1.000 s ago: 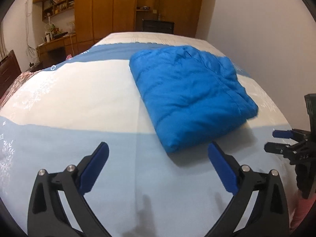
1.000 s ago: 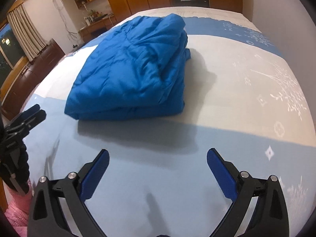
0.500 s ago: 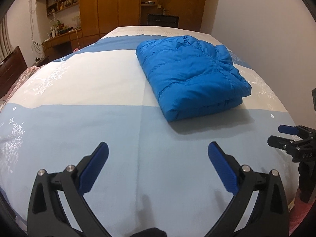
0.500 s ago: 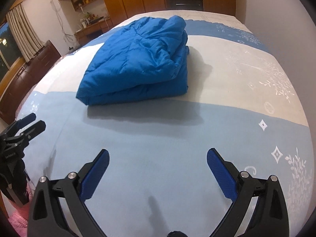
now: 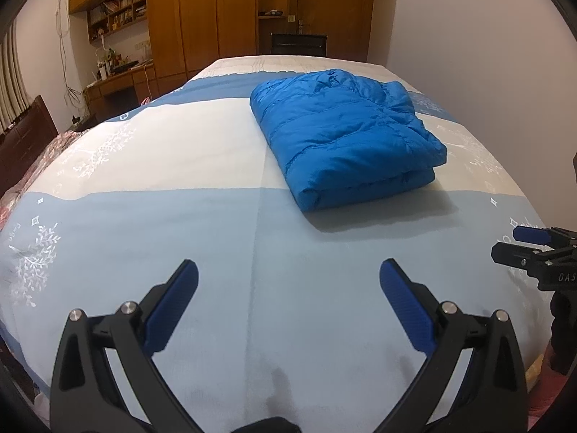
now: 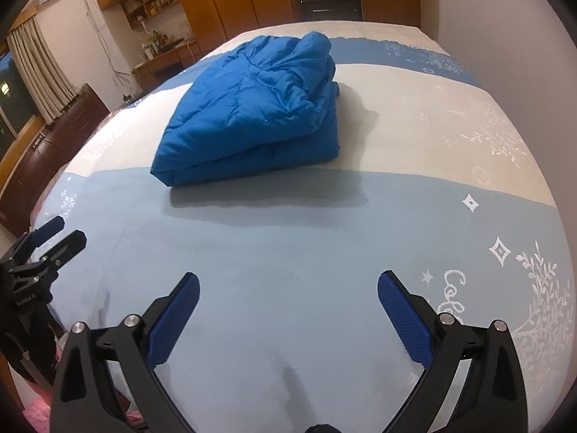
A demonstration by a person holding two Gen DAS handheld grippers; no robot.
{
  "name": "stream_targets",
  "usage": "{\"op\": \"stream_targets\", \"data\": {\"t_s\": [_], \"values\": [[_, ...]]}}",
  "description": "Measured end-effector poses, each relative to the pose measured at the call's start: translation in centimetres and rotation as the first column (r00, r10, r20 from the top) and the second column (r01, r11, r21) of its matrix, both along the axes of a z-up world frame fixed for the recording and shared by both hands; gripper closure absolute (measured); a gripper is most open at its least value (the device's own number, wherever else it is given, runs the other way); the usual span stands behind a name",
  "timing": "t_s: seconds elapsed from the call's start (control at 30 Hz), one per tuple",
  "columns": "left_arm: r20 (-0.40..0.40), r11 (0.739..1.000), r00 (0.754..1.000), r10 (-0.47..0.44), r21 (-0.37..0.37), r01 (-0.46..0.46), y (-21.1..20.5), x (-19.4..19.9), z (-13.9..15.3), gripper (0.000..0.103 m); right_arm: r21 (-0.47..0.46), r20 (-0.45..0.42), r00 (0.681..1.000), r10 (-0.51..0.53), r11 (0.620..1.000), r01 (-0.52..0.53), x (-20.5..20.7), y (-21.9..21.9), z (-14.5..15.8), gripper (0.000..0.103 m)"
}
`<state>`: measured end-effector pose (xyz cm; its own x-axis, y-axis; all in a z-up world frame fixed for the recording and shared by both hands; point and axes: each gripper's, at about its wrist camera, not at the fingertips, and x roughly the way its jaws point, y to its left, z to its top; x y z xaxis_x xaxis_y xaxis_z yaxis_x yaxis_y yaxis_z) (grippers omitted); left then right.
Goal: Fold large clothes
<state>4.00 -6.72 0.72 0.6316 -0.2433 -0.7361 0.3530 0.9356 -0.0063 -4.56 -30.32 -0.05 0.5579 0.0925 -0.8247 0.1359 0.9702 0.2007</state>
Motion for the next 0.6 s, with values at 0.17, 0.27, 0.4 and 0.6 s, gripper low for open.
{"op": "stream_targets", "data": {"t_s": [0.17,0.27,0.4,0.6], "values": [[0.012,1.000,1.000,0.000,-0.002,0.000,0.03,-0.55,0.37,0.003,-0.020,0.011,1.000,0.000,1.000,0.000,-0.35,0.36,0.27,0.004],[0.014,1.000,1.000,0.000,-0.003,0.000,0.08,-0.69,0.48,0.003,-0.020,0.015,1.000,-0.002,1.000,0.002,-0.46,0.33,0.37,0.004],[0.017,1.000,1.000,-0.003,0.000,0.003,0.02,-0.84,0.55,0.003,-0.021,0.019,1.000,-0.003,1.000,0.003,-0.57,0.31,0.44,0.004],[0.016,1.000,1.000,-0.006,-0.001,0.006,-0.05,-0.90,0.55,0.003,-0.015,0.022,1.000,-0.003,1.000,0.003,-0.59,0.31,0.48,0.004]]}}
